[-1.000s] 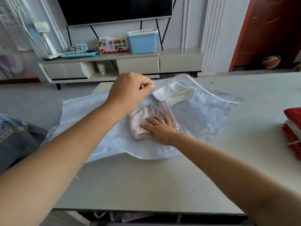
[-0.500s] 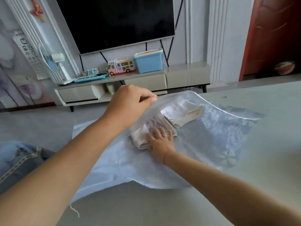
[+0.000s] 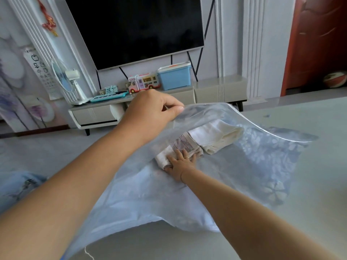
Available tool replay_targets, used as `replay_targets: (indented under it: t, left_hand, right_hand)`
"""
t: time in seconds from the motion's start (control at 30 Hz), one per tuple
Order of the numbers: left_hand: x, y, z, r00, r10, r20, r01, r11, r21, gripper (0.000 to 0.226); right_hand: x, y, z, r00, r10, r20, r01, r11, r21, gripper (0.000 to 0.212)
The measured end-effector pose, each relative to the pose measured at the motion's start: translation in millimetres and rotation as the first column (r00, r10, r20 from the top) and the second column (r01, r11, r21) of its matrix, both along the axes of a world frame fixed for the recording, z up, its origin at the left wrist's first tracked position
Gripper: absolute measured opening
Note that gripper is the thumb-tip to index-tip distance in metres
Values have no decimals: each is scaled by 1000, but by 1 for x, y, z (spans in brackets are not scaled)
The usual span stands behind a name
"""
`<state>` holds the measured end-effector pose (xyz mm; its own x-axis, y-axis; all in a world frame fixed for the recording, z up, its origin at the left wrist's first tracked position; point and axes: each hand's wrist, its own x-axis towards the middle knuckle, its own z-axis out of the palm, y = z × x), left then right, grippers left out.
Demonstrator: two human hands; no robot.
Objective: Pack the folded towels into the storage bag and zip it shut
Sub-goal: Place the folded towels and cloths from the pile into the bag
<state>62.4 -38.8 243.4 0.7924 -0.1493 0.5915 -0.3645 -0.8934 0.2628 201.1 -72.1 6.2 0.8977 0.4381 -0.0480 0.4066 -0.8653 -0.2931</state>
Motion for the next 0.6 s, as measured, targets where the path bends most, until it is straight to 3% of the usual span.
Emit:
replay_targets:
  t: [0.23,0.4,0.5,0.6]
  left_hand:
    - [-8,-7,-5,1000,3,-25,-3,1000,-5,16]
    - [-13,-19,-14,999,26,-46,-25,1000,13,17]
    - [-13,-19,-21,999,28,-35,-26,998,50,16]
    - [-11,-15,-31,998,44,-51,-42,998,47,13]
  right_hand:
    - [-45,-33,24,999,52,-14,-50,993,111,68]
    - [-135,-135,60,984,148,97,-165,965,202,65]
    - [-173,-224,90,986,-12,164,-44,943,331,58]
    - [-188,-322,111,901,-344,264,231,896,379,51]
